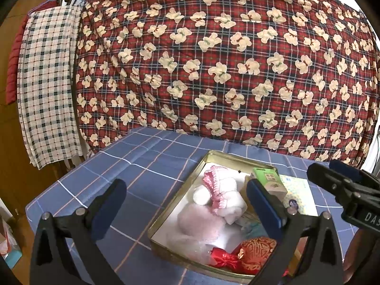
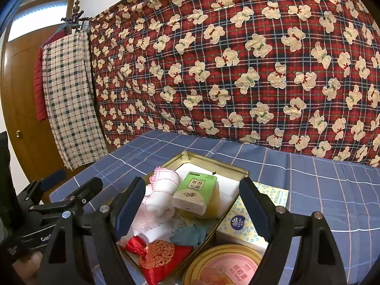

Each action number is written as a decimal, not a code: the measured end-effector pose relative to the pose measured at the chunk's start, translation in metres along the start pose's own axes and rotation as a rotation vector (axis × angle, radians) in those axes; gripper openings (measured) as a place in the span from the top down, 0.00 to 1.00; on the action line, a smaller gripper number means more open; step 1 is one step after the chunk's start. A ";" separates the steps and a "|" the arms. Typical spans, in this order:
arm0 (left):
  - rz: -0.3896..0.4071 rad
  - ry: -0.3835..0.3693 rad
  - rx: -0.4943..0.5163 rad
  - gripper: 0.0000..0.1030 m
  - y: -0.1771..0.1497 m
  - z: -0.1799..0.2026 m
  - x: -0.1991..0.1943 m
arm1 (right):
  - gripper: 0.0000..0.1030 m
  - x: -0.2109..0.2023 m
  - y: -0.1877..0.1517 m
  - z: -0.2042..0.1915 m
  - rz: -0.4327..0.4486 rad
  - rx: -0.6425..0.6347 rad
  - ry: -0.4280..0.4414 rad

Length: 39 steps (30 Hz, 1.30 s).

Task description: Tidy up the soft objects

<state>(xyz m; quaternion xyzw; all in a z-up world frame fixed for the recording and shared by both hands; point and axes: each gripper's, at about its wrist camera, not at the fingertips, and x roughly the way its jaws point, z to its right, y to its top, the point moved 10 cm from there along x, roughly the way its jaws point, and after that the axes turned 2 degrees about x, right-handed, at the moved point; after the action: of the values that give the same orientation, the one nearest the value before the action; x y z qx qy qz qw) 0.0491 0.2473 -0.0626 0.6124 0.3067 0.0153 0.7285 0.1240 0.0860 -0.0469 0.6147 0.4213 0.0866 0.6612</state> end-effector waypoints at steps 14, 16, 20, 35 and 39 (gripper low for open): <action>0.003 -0.005 0.004 0.00 0.000 0.003 0.000 | 0.19 -0.001 -0.001 -0.001 0.003 -0.001 0.001; 0.002 -0.009 0.006 0.00 0.001 0.004 -0.001 | 0.19 -0.001 -0.001 -0.002 0.003 -0.005 0.002; 0.000 -0.016 0.009 0.00 0.001 0.006 -0.002 | 0.19 -0.001 -0.001 -0.002 0.003 -0.002 0.002; -0.051 -0.044 -0.024 0.01 -0.005 0.004 0.012 | 0.19 0.002 -0.005 -0.004 -0.010 -0.008 0.003; -0.028 -0.026 -0.002 0.01 -0.004 0.002 0.010 | 0.19 0.001 -0.006 -0.004 -0.009 -0.007 0.005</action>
<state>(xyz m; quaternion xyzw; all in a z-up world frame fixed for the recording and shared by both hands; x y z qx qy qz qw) 0.0566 0.2481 -0.0704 0.6073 0.3056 -0.0024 0.7333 0.1193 0.0886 -0.0520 0.6100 0.4254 0.0865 0.6629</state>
